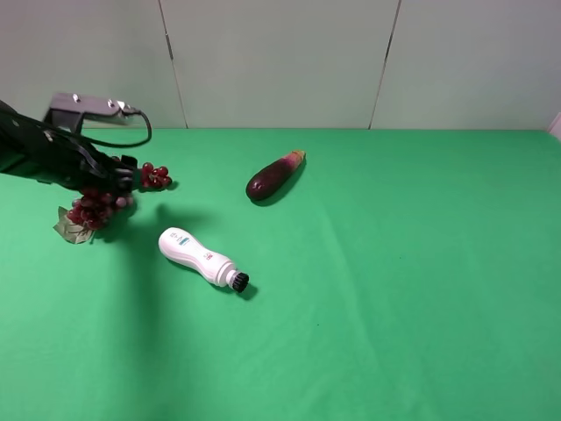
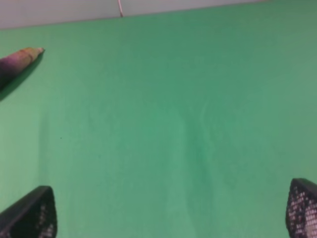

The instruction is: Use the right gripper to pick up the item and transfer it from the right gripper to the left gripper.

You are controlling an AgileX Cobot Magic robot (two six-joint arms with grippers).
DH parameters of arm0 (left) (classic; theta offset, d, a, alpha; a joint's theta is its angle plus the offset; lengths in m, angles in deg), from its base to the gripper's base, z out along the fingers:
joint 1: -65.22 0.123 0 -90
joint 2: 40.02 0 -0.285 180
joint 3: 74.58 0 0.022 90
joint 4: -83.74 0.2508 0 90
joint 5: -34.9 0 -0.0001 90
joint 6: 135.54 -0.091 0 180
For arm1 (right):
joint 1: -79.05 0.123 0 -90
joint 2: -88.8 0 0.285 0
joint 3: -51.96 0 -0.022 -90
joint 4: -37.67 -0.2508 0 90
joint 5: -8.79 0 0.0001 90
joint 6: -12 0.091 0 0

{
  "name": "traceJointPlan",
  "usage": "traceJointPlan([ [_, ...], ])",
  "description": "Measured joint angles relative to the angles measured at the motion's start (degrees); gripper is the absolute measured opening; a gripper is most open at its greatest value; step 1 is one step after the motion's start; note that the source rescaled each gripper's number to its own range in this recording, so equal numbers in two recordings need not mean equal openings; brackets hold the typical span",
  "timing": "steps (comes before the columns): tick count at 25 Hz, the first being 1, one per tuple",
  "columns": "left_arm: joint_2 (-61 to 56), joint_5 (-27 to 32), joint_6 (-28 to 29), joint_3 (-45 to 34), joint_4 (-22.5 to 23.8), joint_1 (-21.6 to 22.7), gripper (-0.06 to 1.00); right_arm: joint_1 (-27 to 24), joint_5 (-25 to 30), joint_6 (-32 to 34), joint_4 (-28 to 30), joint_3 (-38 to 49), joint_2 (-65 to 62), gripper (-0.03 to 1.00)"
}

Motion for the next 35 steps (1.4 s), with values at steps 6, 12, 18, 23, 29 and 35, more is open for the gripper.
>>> traceJointPlan([
  [6,-8.3,9.1,0.0,0.0,0.0,0.0,0.92,0.0,0.0,0.0,0.0,0.0,0.0,1.0],
  [12,-17.2,15.4,0.0,-0.2,0.0,0.0,0.92,0.0,0.0,0.0,0.0,0.0,0.0,1.0],
  [18,-29.9,16.1,0.0,-5.5,0.0,0.0,0.92,0.0,0.0,0.0,0.0,0.0,0.0,1.0],
  [23,-42.7,17.6,1.6,-11.4,2.0,0.0,0.92,0.0,0.0,0.0,0.0,0.0,0.0,1.0],
  [29,-57.8,26.1,8.2,-13.2,10.2,0.0,0.92,0.0,0.0,0.0,0.0,0.0,0.0,1.0],
  [35,-68.4,37.6,23.3,-13.4,26.0,0.0,0.92,0.0,0.0,0.0,0.0,0.0,0.0,1.0],
])
